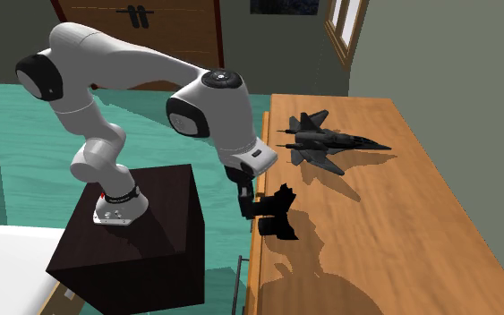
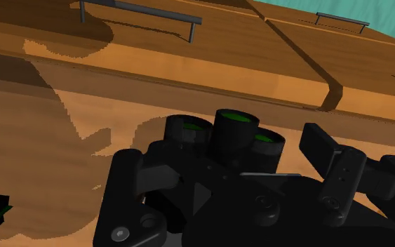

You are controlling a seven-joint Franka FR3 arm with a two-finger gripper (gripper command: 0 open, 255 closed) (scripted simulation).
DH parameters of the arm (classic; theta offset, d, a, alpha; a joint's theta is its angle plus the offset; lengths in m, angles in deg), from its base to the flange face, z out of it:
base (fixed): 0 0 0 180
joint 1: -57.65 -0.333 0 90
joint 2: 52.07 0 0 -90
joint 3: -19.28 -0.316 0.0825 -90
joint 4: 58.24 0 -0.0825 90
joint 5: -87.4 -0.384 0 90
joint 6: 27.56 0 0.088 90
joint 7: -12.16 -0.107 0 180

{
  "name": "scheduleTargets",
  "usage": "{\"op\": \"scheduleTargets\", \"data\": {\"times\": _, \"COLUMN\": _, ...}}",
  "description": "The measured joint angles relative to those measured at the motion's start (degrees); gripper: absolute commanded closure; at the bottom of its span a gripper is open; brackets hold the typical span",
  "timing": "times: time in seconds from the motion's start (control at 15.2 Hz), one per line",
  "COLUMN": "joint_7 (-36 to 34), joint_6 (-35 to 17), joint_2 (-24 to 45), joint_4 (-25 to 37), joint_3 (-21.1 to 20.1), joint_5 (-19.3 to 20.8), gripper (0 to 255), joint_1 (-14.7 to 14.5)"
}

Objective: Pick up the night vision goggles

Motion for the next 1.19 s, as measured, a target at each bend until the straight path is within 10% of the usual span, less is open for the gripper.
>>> {"op": "scheduleTargets", "data": {"times": 0.46, "joint_7": 0.55, "joint_6": -5.01, "joint_2": 1.16, "joint_4": -3.86, "joint_3": 0.13, "joint_5": -0.72, "gripper": 0, "joint_1": 0.12}}
{"op": "scheduleTargets", "data": {"times": 0.53, "joint_7": 0.62, "joint_6": -5.26, "joint_2": 1.14, "joint_4": -4.13, "joint_3": 0.16, "joint_5": -0.72, "gripper": 255, "joint_1": 0.14}}
{"op": "scheduleTargets", "data": {"times": 1.19, "joint_7": 0.67, "joint_6": -5.48, "joint_2": 1.10, "joint_4": -4.33, "joint_3": 0.18, "joint_5": -0.75, "gripper": 255, "joint_1": 0.17}}
